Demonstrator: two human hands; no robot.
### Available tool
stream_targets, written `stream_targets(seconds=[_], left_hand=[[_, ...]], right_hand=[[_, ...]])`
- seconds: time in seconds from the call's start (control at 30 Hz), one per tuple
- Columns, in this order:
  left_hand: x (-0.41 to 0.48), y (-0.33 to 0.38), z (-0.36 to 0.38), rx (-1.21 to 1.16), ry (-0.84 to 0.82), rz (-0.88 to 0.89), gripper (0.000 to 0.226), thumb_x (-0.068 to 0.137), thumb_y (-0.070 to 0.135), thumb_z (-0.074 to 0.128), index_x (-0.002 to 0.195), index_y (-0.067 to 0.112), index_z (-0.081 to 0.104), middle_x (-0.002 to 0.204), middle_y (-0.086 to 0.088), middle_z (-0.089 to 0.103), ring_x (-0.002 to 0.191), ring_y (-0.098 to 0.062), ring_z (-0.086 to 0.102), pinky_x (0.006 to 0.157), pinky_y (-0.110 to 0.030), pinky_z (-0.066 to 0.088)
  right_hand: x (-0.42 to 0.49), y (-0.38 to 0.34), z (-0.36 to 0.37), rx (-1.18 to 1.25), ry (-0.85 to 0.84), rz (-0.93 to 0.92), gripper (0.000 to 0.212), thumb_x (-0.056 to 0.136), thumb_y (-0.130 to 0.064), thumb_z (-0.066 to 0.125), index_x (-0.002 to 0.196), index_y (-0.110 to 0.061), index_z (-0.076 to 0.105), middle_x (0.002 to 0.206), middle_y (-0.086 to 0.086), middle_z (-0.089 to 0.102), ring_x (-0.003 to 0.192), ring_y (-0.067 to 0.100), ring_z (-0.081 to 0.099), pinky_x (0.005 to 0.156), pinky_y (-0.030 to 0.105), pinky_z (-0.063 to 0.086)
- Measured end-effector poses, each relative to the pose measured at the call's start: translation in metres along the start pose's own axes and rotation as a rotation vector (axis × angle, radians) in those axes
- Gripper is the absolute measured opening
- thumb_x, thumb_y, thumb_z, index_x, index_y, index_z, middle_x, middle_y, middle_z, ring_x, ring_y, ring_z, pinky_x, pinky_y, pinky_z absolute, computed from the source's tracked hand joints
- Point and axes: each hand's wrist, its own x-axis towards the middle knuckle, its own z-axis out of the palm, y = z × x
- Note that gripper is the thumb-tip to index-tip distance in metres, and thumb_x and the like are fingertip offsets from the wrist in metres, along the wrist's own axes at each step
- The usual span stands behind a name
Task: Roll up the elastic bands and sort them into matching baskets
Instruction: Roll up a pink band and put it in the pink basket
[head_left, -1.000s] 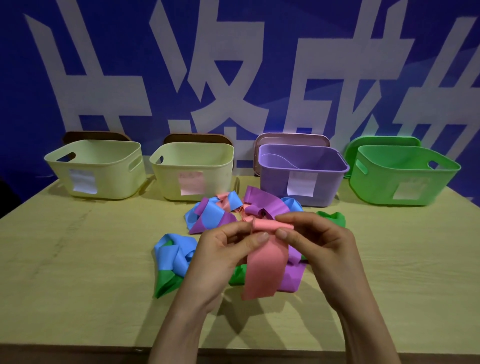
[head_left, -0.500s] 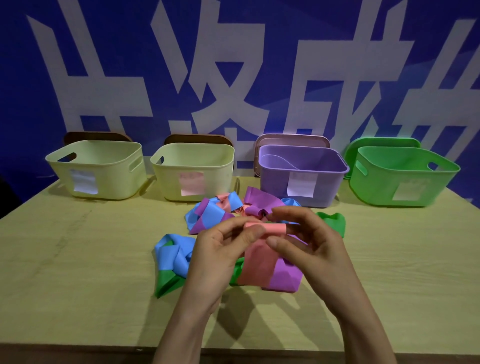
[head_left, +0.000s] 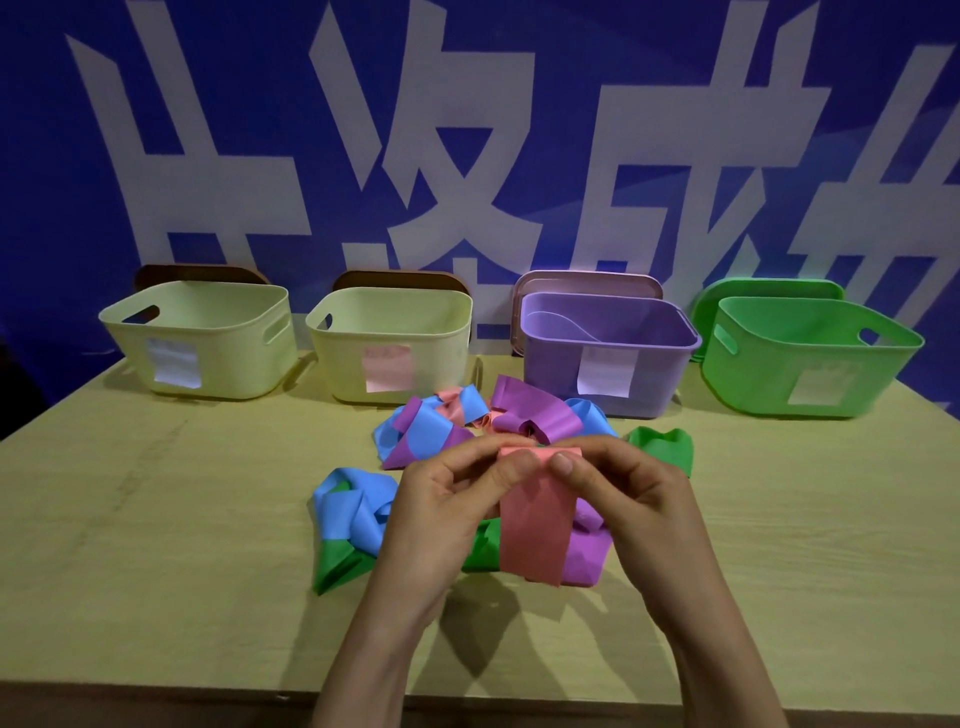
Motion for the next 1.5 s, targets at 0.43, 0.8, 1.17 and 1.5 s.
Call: stream_targets(seconds=[0.43,0.8,1.17,1.5], left_hand=[[0.002,-0.005,0.000,-0.019,-0.022,-0.128,0.018,0.081,0.002,0.065,0.093,0.012,0.072,0.084,-0.006,0.075,0.076,-0.012,0.070,0.062,-0.019,0.053],[0.001,0.002,0.003,-0.024,-0.091,-0.053,0.022,0.061,0.027,0.073,0.082,0.022,0.079,0.088,-0.004,0.075,0.085,-0.013,0.069,0.077,-0.021,0.055],[0.001,-0.003,0.006,0.091,0.029,0.045,0.015,0.066,0.031,0.068,0.078,0.036,0.076,0.083,0.005,0.075,0.081,-0.006,0.068,0.074,-0.018,0.052],[0.001,0.000,0.004,-0.079,-0.055,-0.076,0.023,0.064,0.023,0.071,0.086,0.019,0.077,0.095,-0.005,0.075,0.090,-0.013,0.069,0.073,-0.020,0.055]], right_hand=[[0.000,-0.004,-0.004,0.130,-0.005,-0.006,0.019,0.073,-0.005,0.066,0.089,-0.014,0.071,0.084,-0.006,0.074,0.079,0.003,0.066,0.063,0.014,0.049],[-0.001,-0.004,-0.011,0.037,-0.010,-0.053,0.033,0.070,0.016,0.068,0.085,-0.013,0.071,0.082,-0.009,0.075,0.076,0.002,0.068,0.061,0.013,0.050],[-0.001,-0.003,-0.009,-0.061,-0.041,-0.024,0.022,0.074,-0.025,0.065,0.088,-0.010,0.071,0.079,-0.005,0.073,0.076,0.002,0.065,0.068,0.014,0.048],[0.000,0.000,-0.006,0.110,0.034,0.015,0.015,0.072,-0.017,0.065,0.083,-0.010,0.071,0.075,-0.004,0.072,0.071,0.003,0.064,0.062,0.013,0.048]])
